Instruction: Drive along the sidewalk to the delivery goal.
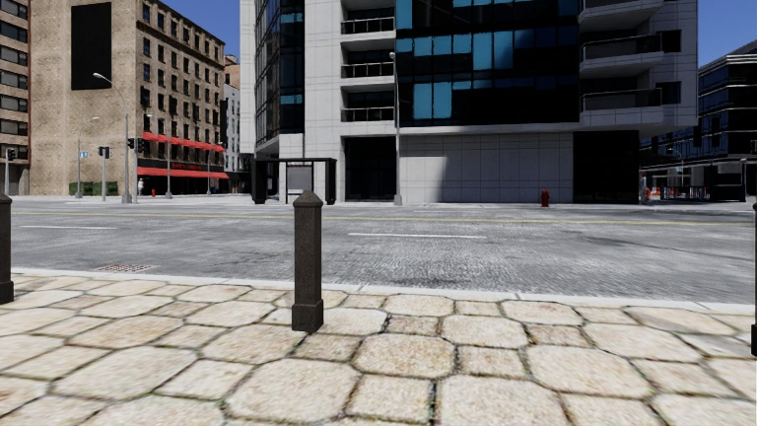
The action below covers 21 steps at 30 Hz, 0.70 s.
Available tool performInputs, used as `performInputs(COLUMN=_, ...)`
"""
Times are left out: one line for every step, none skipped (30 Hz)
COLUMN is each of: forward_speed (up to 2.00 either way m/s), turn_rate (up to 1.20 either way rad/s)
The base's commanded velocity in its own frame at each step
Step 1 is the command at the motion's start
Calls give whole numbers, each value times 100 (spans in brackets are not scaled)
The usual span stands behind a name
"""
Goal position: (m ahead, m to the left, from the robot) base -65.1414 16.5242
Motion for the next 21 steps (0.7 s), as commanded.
performInputs(forward_speed=26, turn_rate=37)
performInputs(forward_speed=34, turn_rate=37)
performInputs(forward_speed=41, turn_rate=37)
performInputs(forward_speed=48, turn_rate=38)
performInputs(forward_speed=50, turn_rate=38)
performInputs(forward_speed=50, turn_rate=38)
performInputs(forward_speed=51, turn_rate=38)
performInputs(forward_speed=52, turn_rate=38)
performInputs(forward_speed=52, turn_rate=38)
performInputs(forward_speed=52, turn_rate=39)
performInputs(forward_speed=52, turn_rate=41)
performInputs(forward_speed=52, turn_rate=43)
performInputs(forward_speed=52, turn_rate=44)
performInputs(forward_speed=52, turn_rate=44)
performInputs(forward_speed=53, turn_rate=44)
performInputs(forward_speed=53, turn_rate=44)
performInputs(forward_speed=54, turn_rate=44)
performInputs(forward_speed=54, turn_rate=44)
performInputs(forward_speed=54, turn_rate=44)
performInputs(forward_speed=54, turn_rate=44)
performInputs(forward_speed=54, turn_rate=44)
